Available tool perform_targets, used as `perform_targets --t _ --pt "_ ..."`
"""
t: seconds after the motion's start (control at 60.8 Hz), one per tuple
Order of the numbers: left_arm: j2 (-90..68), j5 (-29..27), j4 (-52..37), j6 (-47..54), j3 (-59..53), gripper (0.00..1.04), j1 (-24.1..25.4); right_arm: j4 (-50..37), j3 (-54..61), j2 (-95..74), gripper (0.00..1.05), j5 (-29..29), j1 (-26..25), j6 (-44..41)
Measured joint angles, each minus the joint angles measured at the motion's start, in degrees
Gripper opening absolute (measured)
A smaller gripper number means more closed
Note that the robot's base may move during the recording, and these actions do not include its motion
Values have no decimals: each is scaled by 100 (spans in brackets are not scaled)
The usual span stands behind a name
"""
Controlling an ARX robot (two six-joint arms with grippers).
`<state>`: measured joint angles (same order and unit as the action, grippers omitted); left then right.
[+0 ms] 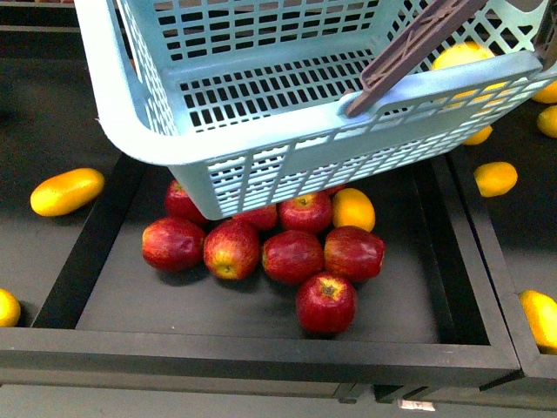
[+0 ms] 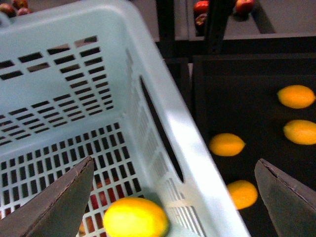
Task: Pick lemon and mango into basket
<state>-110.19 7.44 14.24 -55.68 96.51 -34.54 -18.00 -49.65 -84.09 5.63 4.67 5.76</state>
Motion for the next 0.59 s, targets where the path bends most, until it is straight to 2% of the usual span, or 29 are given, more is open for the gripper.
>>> perform_targets --t 0.148,0.197,0.247,0.329,0.592 --pt "0 -50 2 22 2 5 9 136 769 1268 95 299 -671 -111" --pt "0 -37 2 11 2 5 9 -922 1185 1445 85 -446 -774 -282" --pt "0 -33 2 13 2 5 2 -1467 1499 1517 78 -721 -767 -363" --pt "0 11 2 11 4 5 -17 -2011 2122 1714 62 -608 -551 -457" --pt "0 -35 2 13 7 5 -15 -2310 3220 2503 18 -564 -487 -535"
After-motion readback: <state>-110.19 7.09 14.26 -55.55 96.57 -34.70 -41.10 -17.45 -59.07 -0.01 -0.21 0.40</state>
